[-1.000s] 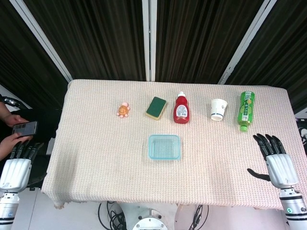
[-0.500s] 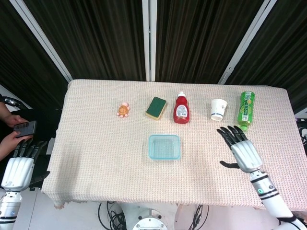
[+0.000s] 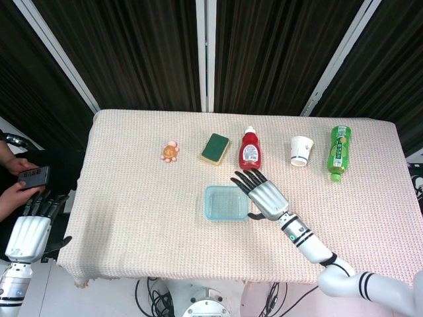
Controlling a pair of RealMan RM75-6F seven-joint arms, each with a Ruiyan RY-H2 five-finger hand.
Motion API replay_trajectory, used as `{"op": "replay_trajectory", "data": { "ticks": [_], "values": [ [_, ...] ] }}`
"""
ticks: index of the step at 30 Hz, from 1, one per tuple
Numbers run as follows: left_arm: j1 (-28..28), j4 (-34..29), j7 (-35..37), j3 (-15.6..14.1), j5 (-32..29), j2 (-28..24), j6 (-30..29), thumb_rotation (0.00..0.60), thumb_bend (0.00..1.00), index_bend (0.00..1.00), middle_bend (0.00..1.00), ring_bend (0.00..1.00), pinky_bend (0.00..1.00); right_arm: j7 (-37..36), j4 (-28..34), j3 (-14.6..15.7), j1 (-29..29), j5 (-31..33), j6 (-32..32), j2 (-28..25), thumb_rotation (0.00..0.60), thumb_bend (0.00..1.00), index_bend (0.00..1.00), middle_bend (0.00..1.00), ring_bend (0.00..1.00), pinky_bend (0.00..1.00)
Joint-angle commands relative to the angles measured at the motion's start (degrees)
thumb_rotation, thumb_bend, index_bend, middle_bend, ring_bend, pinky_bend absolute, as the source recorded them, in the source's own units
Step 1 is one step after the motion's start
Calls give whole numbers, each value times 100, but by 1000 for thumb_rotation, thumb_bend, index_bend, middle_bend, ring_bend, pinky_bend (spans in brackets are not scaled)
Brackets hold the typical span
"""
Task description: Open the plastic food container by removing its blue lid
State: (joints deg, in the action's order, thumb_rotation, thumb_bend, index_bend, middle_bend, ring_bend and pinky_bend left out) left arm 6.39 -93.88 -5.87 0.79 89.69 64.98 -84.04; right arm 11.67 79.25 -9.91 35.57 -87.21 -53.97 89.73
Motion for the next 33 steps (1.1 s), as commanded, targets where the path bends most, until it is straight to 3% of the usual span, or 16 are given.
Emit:
{"op": "replay_trajectory", "data": {
  "ticks": [1, 10, 15, 18, 24, 28, 33],
  "values": [
    [18, 26, 48, -3, 17, 5, 12, 600, 0, 143, 145, 25, 0, 113, -217, -90, 196, 156, 131, 273, 600, 0, 0, 0, 0, 0],
    [367, 5, 180, 53, 175, -14, 376, 600, 0, 143, 145, 26, 0, 211, -407, -244, 711, 317, 309, 802, 600, 0, 0, 0, 0, 0],
    [816, -199, 151, 121, 347, -70, 881, 600, 0, 143, 145, 25, 0, 282, -197, -262, 739, 347, 127, 736, 600, 0, 0, 0, 0, 0],
    [1246, -300, 234, 227, 523, -46, 1293, 600, 0, 143, 145, 26, 0, 232, 200, -206, 497, 347, -224, 373, 600, 0, 0, 0, 0, 0],
    [2404, -362, 78, 591, 597, 247, 2546, 600, 0, 106, 107, 25, 0, 212, 1312, 38, -173, 170, -1031, -869, 600, 0, 0, 0, 0, 0],
    [3216, -377, -261, 928, 45, 635, 3629, 600, 0, 64, 55, 1, 0, 149, 1897, 232, -585, 42, -1483, -1558, 600, 0, 0, 20, 0, 0],
    [3954, -287, -982, 1217, -1051, 1061, 4625, 600, 0, 33, 0, 0, 0, 78, 2099, 456, -897, -75, -1769, -1898, 600, 0, 0, 38, 0, 0]
  ]
}}
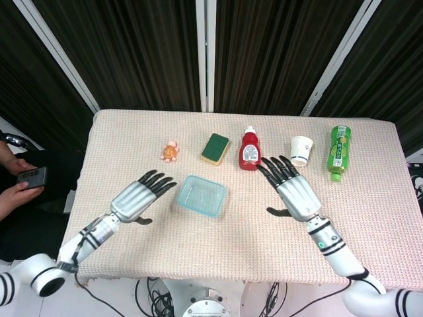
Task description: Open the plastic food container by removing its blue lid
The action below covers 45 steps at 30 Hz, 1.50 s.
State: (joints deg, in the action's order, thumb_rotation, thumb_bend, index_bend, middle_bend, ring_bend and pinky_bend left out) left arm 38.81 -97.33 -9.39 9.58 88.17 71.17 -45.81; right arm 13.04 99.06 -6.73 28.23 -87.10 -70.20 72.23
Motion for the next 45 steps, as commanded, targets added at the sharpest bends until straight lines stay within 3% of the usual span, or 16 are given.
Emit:
{"op": "replay_trajectory", "data": {
  "ticks": [1, 7, 13, 19, 38, 45],
  "values": [
    [875, 145, -815, 375, -1180, 561, 958, 600, 0, 31, 0, 0, 0, -90, 111, 174, -211, -100, -185, -171, 600, 0, 0, 38, 0, 0],
    [1604, 619, -1722, 336, -2650, 956, 1347, 600, 0, 25, 0, 0, 0, -307, -11, 293, -337, -194, -274, -166, 600, 0, 0, 38, 0, 0],
    [2323, 747, -2138, 32, -4323, 1041, 1422, 600, 0, 21, 0, 0, 1, -470, -213, 348, -383, -262, -285, -77, 600, 0, 0, 38, 0, 0],
    [2828, 705, -2235, -278, -5208, 1071, 1282, 600, 0, 19, 0, 0, 4, -604, -370, 359, -382, -291, -252, 9, 600, 0, 0, 38, 0, 0],
    [3547, 855, -1945, -719, -6112, 1192, 1054, 600, 0, 15, 0, 0, 23, -726, -605, 478, -341, -482, -103, 170, 600, 0, 0, 67, 0, 0],
    [3687, 1021, -1833, -824, -6219, 1351, 1089, 600, 0, 22, 69, 16, 117, -704, -636, 511, -265, -602, -23, 321, 600, 0, 0, 99, 0, 0]
  ]
}}
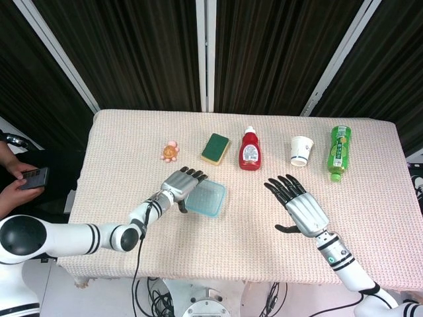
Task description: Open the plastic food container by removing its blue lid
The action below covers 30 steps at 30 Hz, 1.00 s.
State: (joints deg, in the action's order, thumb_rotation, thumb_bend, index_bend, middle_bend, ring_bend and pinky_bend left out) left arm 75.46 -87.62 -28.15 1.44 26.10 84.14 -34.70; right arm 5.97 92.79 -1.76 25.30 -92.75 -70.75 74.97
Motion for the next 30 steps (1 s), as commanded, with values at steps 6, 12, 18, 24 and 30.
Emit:
{"op": "replay_trajectory", "data": {
  "ticks": [6, 12, 18, 24, 30],
  "values": [
    [106, 85, 62, -42, -215, 209, -313, 600, 0, 175, 256, 165, 314, -180, -256, 71, 275, -448, 140, 543, 600, 0, 110, 234, 37, 128],
    [219, -175, -2, -10, -559, 277, -617, 600, 0, 184, 271, 175, 354, -263, -815, -24, 602, -556, 387, 1255, 600, 0, 235, 296, 87, 199],
    [364, -325, -126, 55, -942, 381, -859, 600, 0, 181, 271, 175, 355, -429, -1315, -161, 884, -510, 547, 1825, 600, 0, 273, 317, 96, 203],
    [419, -415, -275, 45, -1052, 475, -1035, 600, 0, 176, 271, 175, 357, -525, -1805, -237, 1003, -548, 382, 2171, 600, 9, 309, 330, 98, 203],
    [427, -389, -364, 56, -1096, 549, -1087, 600, 0, 176, 271, 175, 356, -569, -2077, -200, 1079, -546, 352, 2318, 600, 14, 329, 334, 98, 203]
  ]
}}
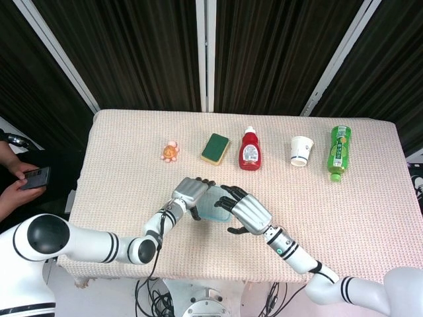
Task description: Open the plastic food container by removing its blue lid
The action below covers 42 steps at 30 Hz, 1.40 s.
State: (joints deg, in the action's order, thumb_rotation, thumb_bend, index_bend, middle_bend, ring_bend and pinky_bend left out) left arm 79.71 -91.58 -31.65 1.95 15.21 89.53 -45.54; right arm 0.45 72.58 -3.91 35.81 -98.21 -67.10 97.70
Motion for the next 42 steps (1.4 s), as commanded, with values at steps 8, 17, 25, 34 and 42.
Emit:
{"op": "replay_trajectory", "data": {
  "ticks": [8, 17, 25, 34, 42],
  "values": [
    [-15, 39, -95, 16, -22, 50, -14, 600, 0, 176, 272, 175, 349, 43, -265, 79, 111, -4, -21, 175, 600, 23, 360, 344, 110, 203],
    [-51, 22, -128, 38, 36, 83, -2, 600, 0, 176, 273, 175, 343, 159, -521, 59, 183, 48, -73, 359, 600, 42, 428, 379, 152, 240],
    [-75, 16, -146, 59, 58, 95, -1, 600, 0, 176, 273, 175, 343, 177, -681, 75, 244, 83, -80, 449, 600, 42, 439, 379, 152, 240],
    [-104, 42, -166, 50, 95, 125, 21, 600, 0, 176, 278, 175, 342, 177, -703, 65, 265, 143, -132, 437, 600, 45, 442, 379, 152, 240],
    [-162, 116, -169, 44, 214, 213, -22, 600, 0, 176, 283, 175, 342, 101, -664, 61, 284, 109, -272, 392, 600, 66, 449, 391, 162, 253]
  ]
}}
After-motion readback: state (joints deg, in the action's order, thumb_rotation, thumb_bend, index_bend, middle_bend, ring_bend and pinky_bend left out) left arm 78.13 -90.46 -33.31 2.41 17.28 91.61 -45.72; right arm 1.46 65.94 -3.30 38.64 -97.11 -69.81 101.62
